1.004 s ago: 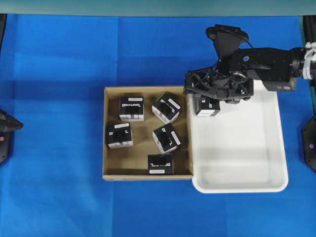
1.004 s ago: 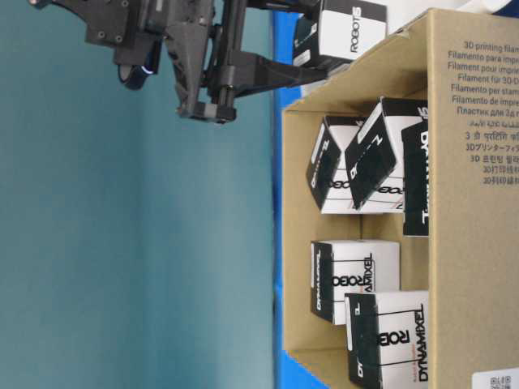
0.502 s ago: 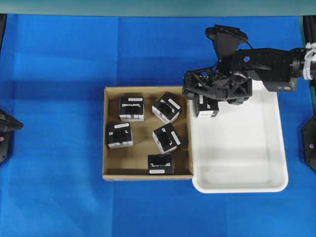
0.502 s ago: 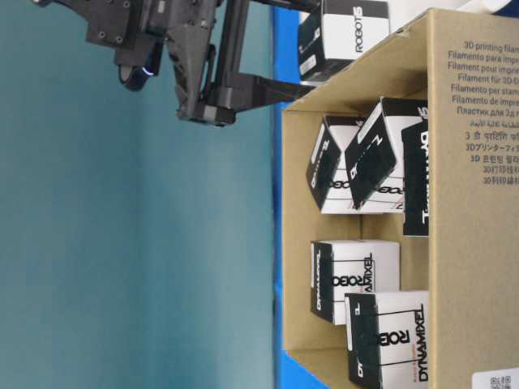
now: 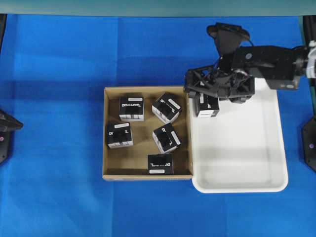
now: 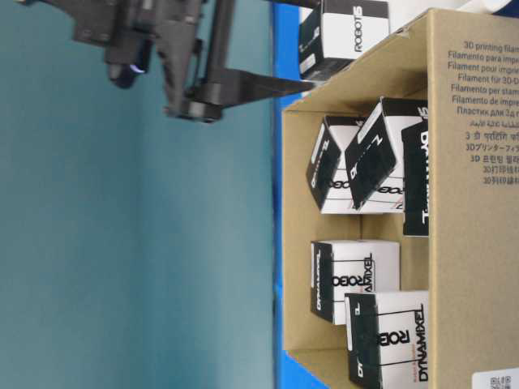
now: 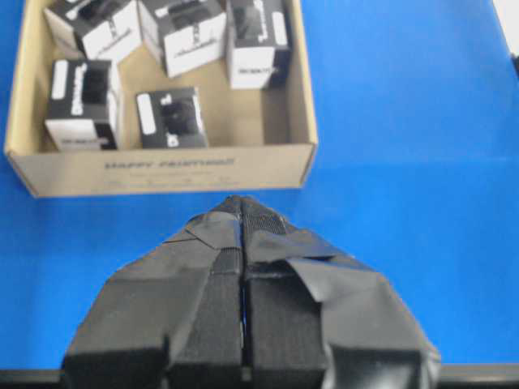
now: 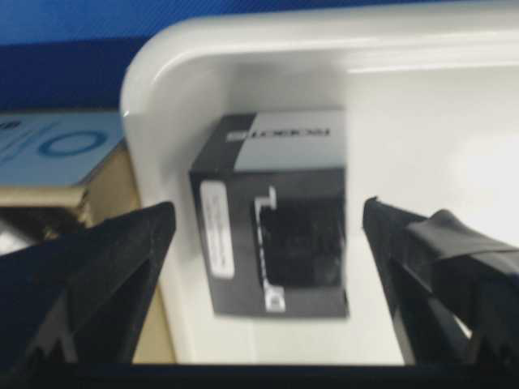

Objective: Pick a box that is randomly placed inside the cardboard box.
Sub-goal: 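Carry the servo box over the white tray and lower it, then open the right gripper to release the box into the tray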

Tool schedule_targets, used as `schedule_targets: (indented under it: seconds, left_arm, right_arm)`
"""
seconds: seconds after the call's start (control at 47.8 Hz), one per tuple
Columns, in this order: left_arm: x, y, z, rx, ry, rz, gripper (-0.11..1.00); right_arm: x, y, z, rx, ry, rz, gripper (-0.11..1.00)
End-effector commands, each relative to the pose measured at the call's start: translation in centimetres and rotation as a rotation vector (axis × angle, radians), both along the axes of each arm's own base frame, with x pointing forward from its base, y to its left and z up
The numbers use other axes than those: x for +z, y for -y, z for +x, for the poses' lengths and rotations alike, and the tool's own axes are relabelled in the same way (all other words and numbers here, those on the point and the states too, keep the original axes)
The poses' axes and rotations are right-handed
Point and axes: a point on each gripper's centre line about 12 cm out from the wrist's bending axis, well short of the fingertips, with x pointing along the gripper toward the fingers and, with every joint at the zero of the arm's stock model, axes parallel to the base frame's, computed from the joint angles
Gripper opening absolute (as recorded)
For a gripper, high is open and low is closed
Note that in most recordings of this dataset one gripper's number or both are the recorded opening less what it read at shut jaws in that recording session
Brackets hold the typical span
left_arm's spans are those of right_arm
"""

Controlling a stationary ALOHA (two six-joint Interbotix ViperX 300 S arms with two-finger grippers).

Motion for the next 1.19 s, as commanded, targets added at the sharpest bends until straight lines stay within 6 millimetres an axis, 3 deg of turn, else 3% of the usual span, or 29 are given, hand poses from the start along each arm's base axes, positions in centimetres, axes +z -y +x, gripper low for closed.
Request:
schedule_targets:
  seconds: [0.0, 0.209, 0.481, 1.172]
  left_arm:
    - [1.0, 0.0, 0.1, 0.001, 0.025, 0.001, -0.07]
    - [1.8, 0.0, -0.3, 0.003, 0.053, -0.007, -0.07]
    - [2.2, -0.1, -0.6, 0.001, 0.064, -0.006, -0.07]
    - [2.1, -0.1, -0.5, 0.005, 0.056, -0.01, -0.07]
  right_arm:
    - [2.0, 0.1, 0.2, 0.012, 0.026, -0.025, 0.98]
    - [7.1, -0.8, 0.7, 0.101, 0.101, -0.084, 0.98]
    - [12.2, -5.1, 2.8, 0.412, 0.207, -0.173, 0.98]
    - [16.1, -13.1, 5.4, 1.09, 0.293, -0.374, 0.96]
